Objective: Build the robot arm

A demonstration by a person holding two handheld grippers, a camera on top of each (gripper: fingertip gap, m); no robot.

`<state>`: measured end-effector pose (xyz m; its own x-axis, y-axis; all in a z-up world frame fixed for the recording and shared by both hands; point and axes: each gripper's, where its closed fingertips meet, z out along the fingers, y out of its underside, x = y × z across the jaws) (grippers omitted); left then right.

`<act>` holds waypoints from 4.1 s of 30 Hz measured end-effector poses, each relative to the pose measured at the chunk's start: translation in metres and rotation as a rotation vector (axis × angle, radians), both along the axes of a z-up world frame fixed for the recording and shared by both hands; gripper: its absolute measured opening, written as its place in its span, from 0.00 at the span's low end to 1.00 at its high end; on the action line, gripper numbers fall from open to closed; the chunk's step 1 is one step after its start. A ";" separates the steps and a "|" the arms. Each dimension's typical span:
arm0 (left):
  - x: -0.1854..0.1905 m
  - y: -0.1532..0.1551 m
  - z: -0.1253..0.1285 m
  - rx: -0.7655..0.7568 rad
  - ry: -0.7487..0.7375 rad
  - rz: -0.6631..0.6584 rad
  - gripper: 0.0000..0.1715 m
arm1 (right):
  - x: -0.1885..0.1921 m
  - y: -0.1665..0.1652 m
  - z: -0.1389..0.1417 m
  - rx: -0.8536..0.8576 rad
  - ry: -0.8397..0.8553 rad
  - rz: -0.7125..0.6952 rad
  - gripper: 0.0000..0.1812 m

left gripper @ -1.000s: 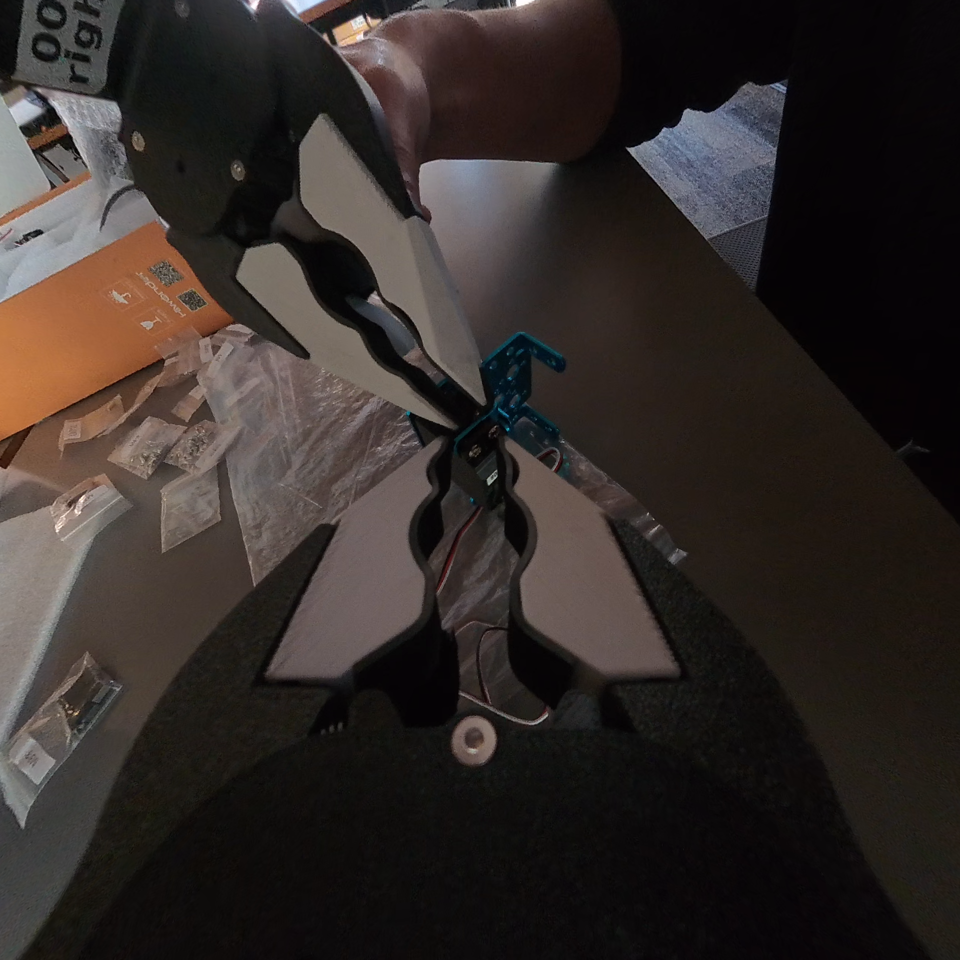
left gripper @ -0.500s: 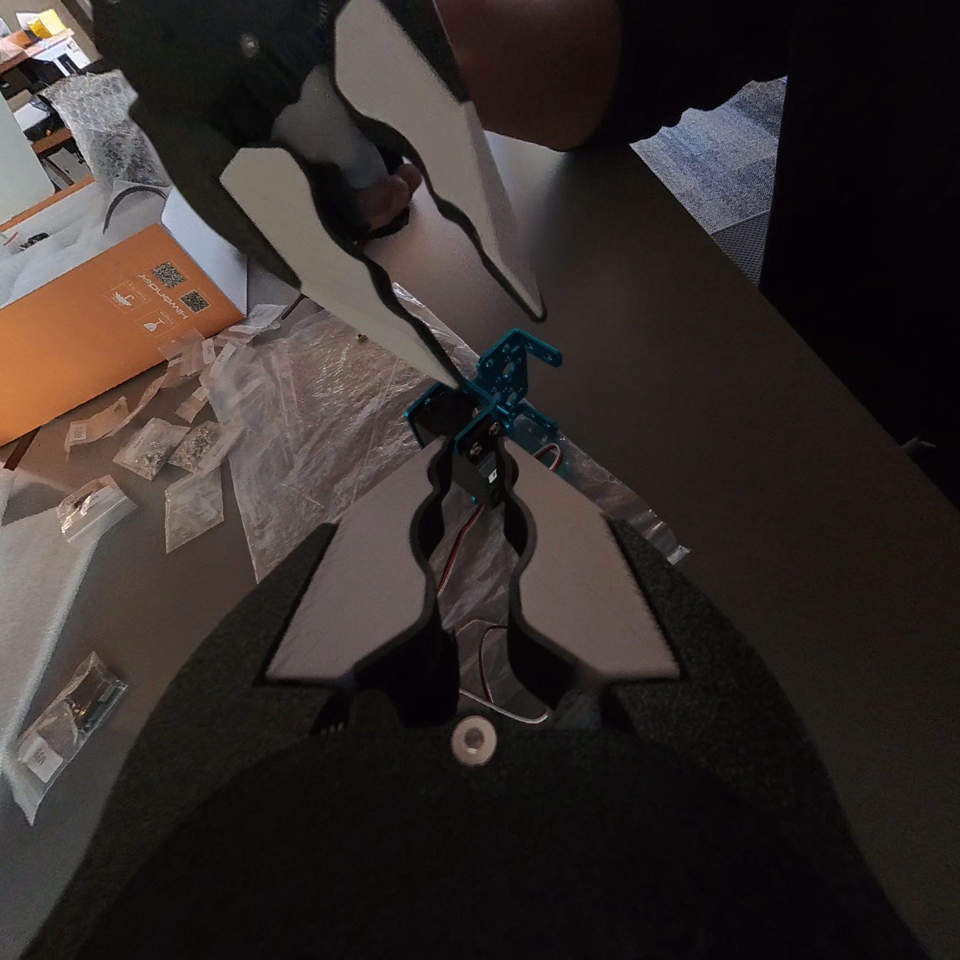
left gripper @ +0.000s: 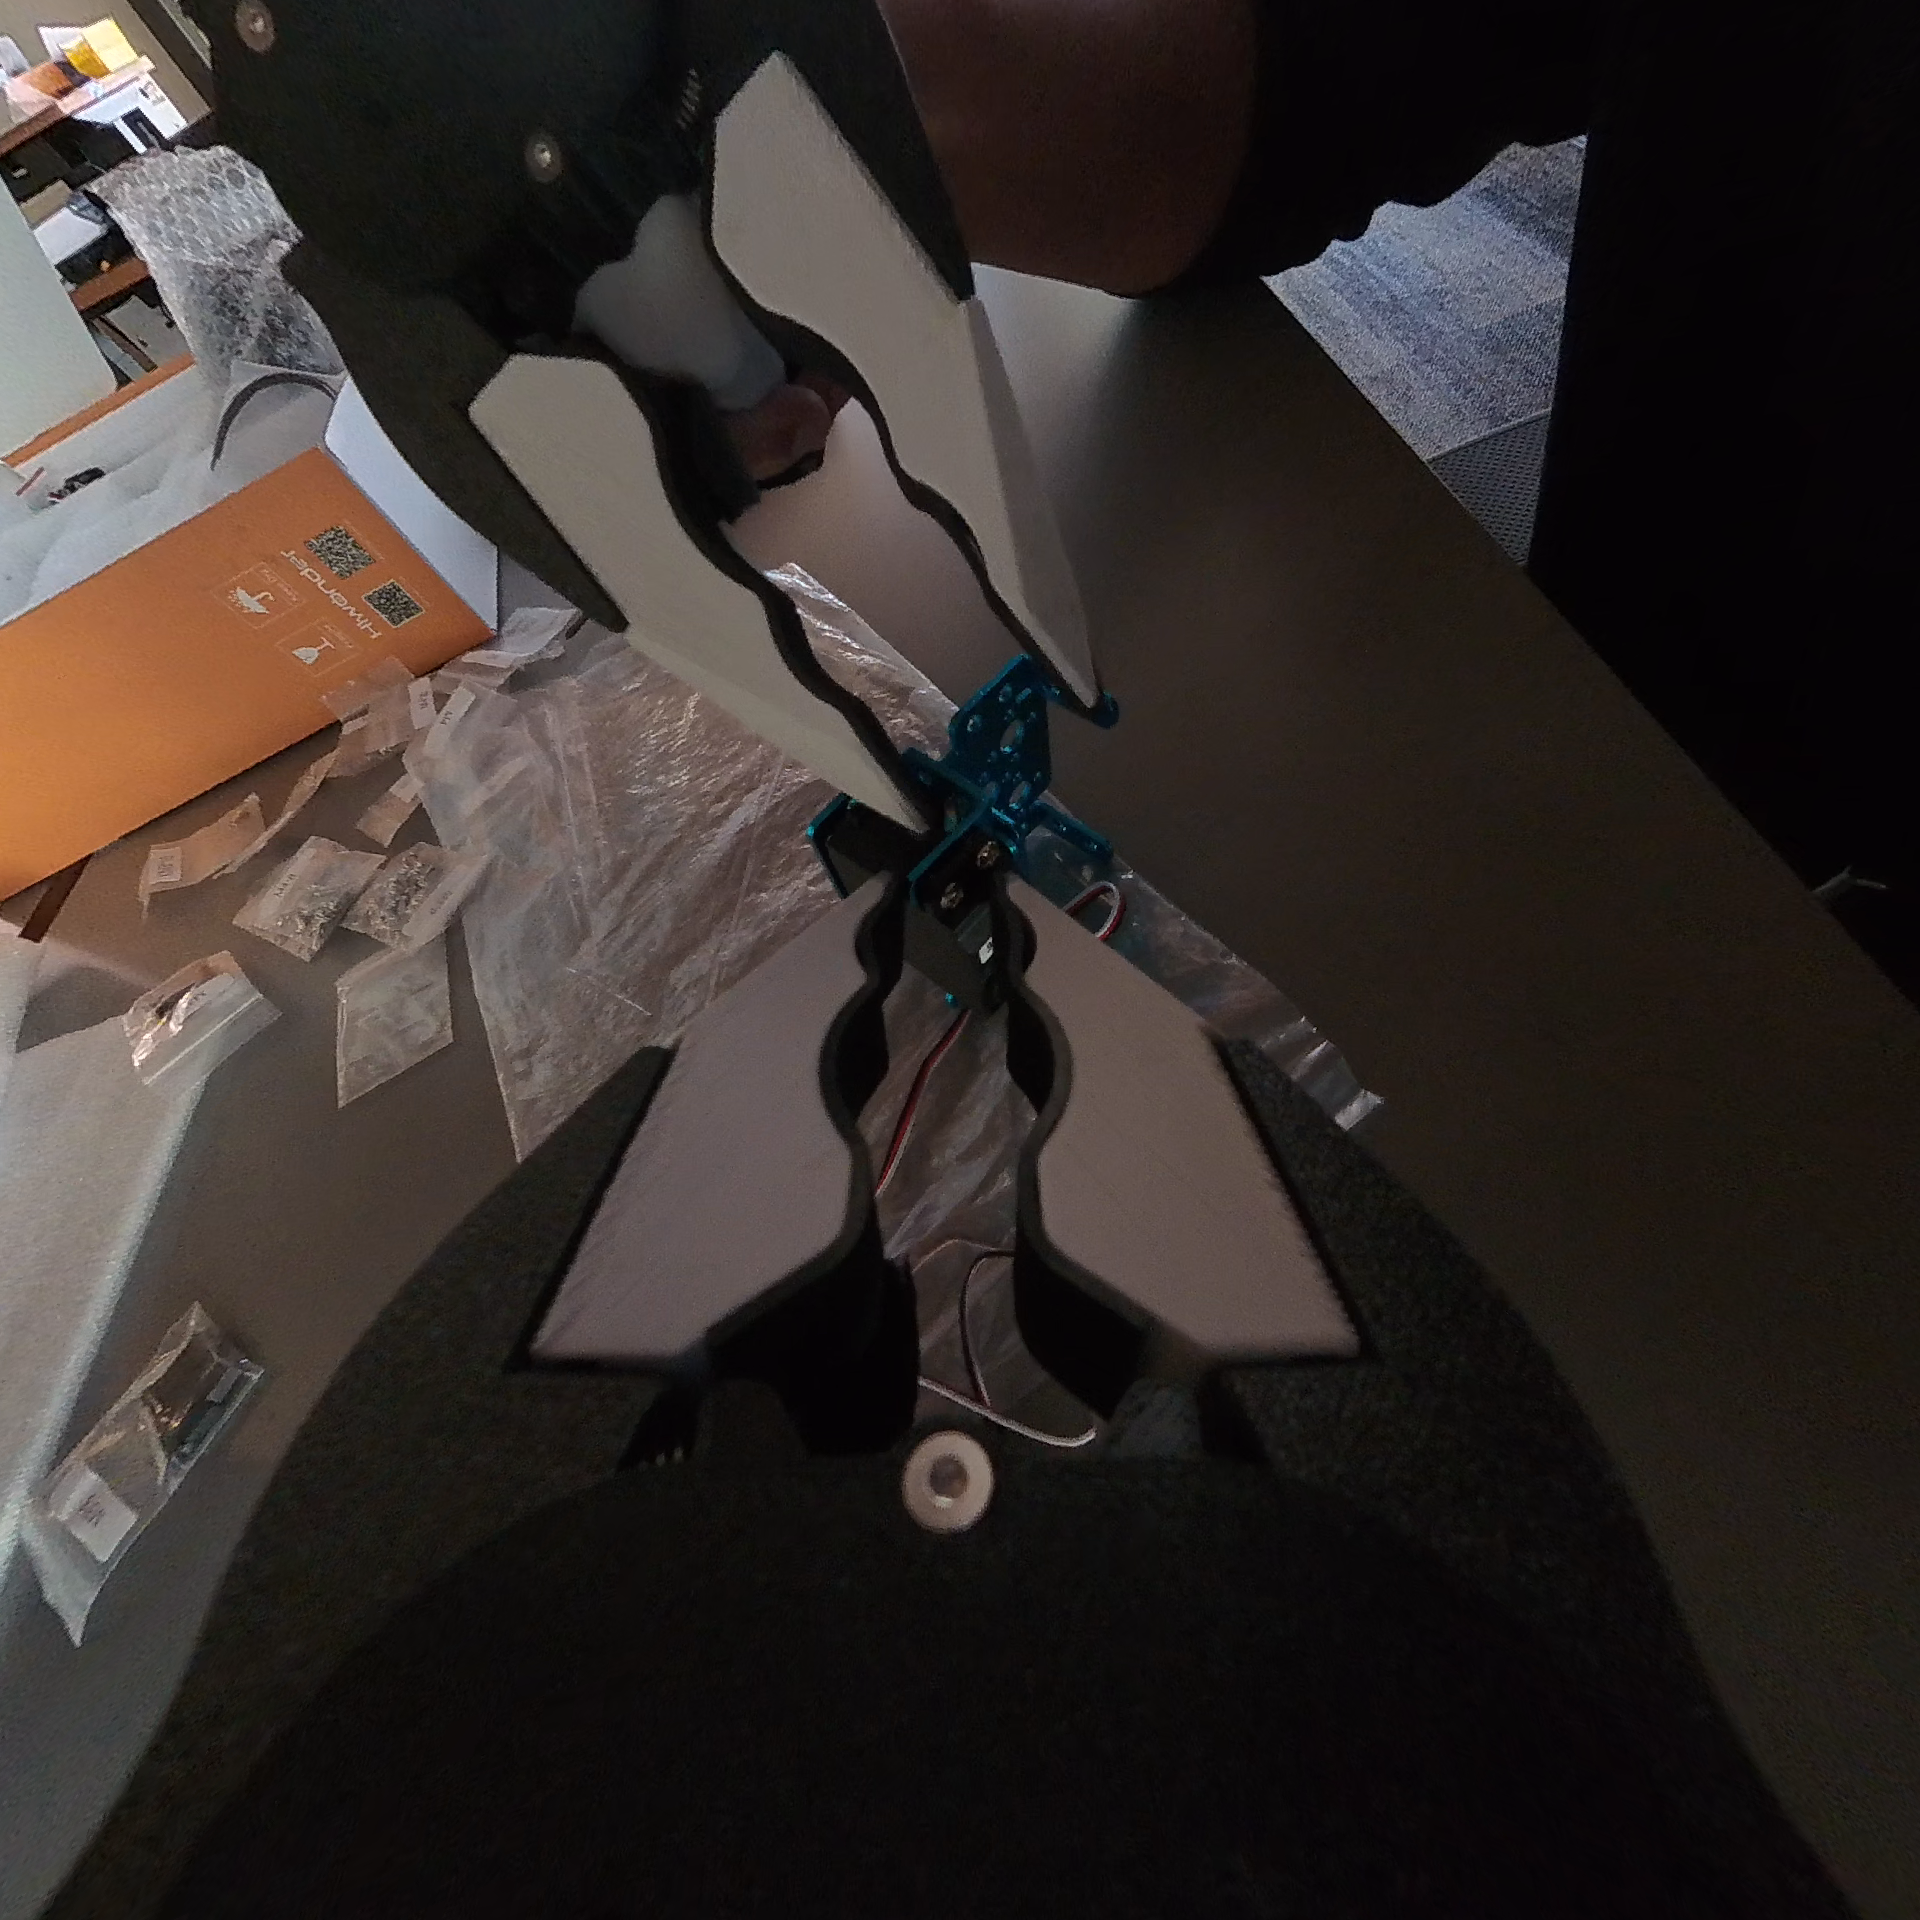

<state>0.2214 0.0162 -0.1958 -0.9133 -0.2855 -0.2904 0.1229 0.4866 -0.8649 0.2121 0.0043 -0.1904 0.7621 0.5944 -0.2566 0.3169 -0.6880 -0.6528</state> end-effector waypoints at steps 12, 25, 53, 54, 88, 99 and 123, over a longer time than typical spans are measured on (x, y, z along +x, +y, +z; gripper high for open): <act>0.000 0.000 0.000 0.009 -0.011 0.001 0.09 | 0.002 -0.002 -0.002 0.005 -0.047 0.013 0.14; 0.003 0.000 0.000 0.018 -0.029 0.021 0.09 | 0.004 0.008 -0.001 -0.003 0.049 -0.055 0.12; 0.003 -0.001 -0.001 0.020 -0.031 0.020 0.09 | 0.028 0.015 0.009 0.145 -0.177 -0.087 0.12; 0.003 -0.001 -0.001 0.021 -0.033 0.020 0.09 | 0.031 0.017 0.009 0.143 -0.170 -0.103 0.12; -0.005 0.003 -0.002 0.079 -0.062 -0.020 0.08 | 0.027 0.042 -0.057 0.026 -0.232 0.459 0.03; -0.004 0.002 -0.001 0.077 -0.070 -0.012 0.08 | 0.056 0.035 -0.040 0.070 -0.242 0.318 0.00; -0.003 0.001 -0.001 0.091 -0.089 -0.001 0.08 | 0.093 0.054 -0.058 -0.075 -0.408 0.195 0.06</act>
